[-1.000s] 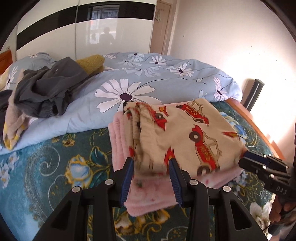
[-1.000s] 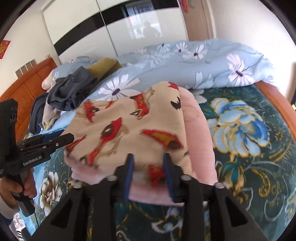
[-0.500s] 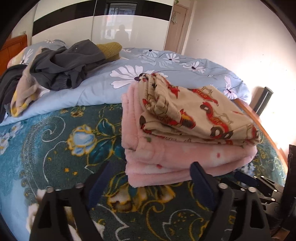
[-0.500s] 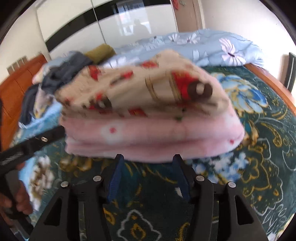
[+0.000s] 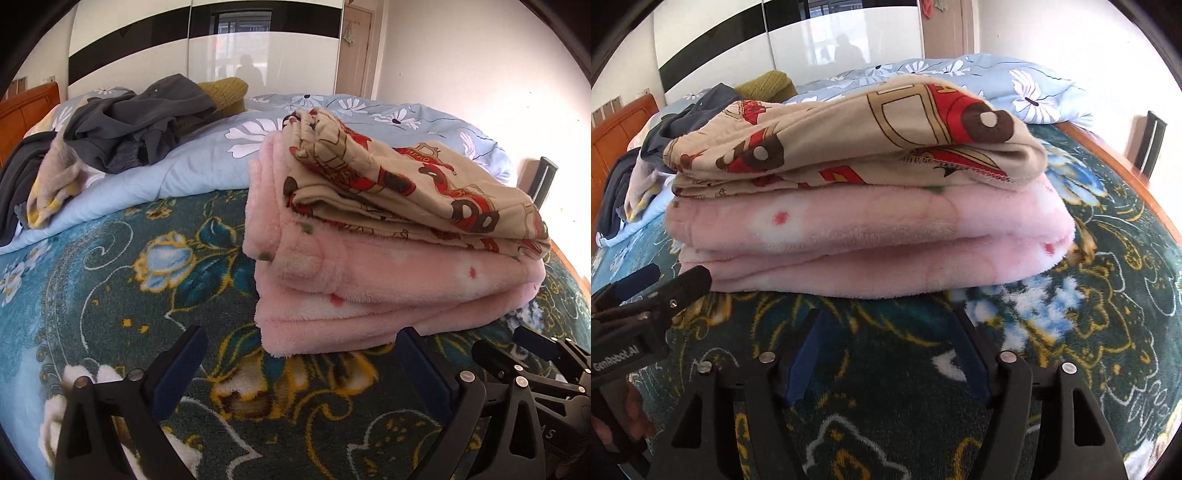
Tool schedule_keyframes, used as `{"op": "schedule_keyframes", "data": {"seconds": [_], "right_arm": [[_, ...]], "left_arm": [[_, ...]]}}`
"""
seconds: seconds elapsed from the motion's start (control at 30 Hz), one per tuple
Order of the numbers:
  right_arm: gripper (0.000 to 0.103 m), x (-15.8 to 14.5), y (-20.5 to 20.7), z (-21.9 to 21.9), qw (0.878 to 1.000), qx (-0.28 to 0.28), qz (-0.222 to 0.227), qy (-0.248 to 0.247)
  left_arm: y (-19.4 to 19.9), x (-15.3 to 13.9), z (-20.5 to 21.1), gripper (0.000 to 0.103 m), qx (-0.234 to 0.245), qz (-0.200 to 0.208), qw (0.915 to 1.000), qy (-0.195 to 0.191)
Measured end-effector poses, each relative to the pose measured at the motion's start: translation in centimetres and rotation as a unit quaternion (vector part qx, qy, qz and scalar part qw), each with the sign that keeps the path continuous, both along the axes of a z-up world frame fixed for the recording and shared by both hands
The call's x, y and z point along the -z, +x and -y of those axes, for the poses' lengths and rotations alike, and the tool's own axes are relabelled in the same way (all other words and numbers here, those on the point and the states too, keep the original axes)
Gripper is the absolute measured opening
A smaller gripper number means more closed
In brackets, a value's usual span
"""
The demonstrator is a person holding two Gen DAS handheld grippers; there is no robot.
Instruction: Fold clothes
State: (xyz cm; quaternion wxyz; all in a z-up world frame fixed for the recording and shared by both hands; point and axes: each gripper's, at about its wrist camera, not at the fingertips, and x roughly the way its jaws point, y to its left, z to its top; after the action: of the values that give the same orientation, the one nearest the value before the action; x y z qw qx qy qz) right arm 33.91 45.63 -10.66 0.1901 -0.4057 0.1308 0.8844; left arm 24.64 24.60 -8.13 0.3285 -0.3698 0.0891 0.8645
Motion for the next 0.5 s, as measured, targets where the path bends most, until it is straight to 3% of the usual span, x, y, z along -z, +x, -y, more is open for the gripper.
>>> {"op": "schedule_keyframes", "data": {"seconds": [0.1,0.33,0.4,0.5], "right_arm": [[0.078,-0.2,0.6,0.4,1.000,0.018,-0.006,0.010],[0.081,-0.1,1.6,0.7,0.999,0.039,-0.008,0.014],[0.092,0.0,1.8,0.9,0.999,0.042,-0.008,0.016],[0.095,0.3,1.2,1.0,0.999,0.043,-0.003,0.024]], "left_arm": [[0.1,-0.1,-0.1,0.103,0.000,-0.002,1.0000,0.003],[0.1,0.0,-0.1,0.103,-0.006,-0.002,1.0000,0.001],[0.2,0.2,-0.2,0.103,-0.004,-0.001,1.0000,-0.001],[0.5,0.4,-0.5,0.103,0.002,-0.006,0.9999,-0.010]]}}
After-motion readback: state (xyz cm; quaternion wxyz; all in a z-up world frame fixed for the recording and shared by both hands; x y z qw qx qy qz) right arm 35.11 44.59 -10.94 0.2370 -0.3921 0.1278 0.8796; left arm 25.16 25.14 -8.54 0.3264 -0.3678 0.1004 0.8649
